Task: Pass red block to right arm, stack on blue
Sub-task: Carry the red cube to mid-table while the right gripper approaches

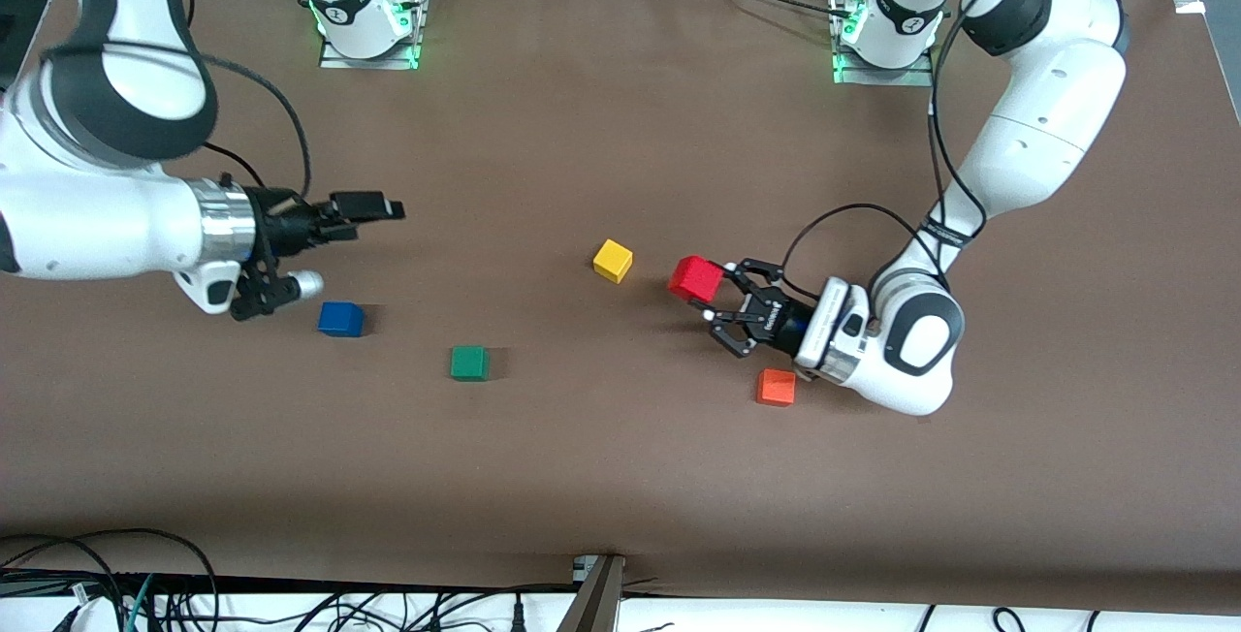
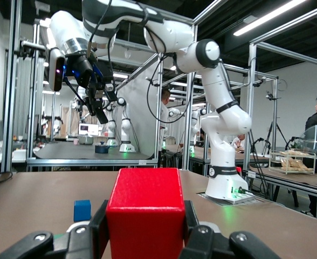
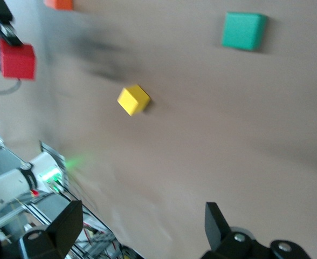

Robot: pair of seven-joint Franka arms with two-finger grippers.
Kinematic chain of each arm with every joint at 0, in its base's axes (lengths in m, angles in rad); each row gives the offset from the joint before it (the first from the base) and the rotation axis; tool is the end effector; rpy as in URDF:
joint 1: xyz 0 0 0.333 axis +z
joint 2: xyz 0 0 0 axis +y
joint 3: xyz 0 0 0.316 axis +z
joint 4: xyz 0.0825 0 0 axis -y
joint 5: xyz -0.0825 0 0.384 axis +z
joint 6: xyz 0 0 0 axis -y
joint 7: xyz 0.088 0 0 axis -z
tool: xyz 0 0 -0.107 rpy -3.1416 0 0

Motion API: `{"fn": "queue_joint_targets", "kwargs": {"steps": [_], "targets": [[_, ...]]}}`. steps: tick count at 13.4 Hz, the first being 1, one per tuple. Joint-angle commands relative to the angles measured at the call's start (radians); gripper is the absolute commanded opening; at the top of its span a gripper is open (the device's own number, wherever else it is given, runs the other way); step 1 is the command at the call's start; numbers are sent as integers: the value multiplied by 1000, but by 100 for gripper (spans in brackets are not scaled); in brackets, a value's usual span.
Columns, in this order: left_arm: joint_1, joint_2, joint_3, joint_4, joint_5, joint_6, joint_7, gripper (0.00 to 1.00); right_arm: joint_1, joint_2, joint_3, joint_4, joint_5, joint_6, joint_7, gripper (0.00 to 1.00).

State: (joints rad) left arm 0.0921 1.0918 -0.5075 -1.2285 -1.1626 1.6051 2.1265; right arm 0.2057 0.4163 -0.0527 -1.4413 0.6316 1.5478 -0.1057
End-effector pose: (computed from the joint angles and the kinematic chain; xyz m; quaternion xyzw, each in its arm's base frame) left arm 0.6714 -0.2739 0.2105 0.3919 -0.5442 0.3927 0.6293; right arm 0.6334 0.1683 0.4495 -0.9398 -0.0817 0.1536 0.2940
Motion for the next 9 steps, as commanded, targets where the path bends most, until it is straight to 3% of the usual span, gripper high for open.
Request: {"fn": "queue_joint_targets", "kwargs": {"steps": [1, 5, 9], "targets": [[-99, -33, 15, -11, -110, 88, -39, 0, 49, 33, -2, 22, 91, 98, 67, 100], [-277, -35, 15, -2, -363, 324, -39, 0, 107, 73, -2, 19, 275, 216, 204, 100], [-336, -55, 14, -5, -423, 415, -36, 0, 127, 88, -2, -13, 342, 288, 205, 100]]}}
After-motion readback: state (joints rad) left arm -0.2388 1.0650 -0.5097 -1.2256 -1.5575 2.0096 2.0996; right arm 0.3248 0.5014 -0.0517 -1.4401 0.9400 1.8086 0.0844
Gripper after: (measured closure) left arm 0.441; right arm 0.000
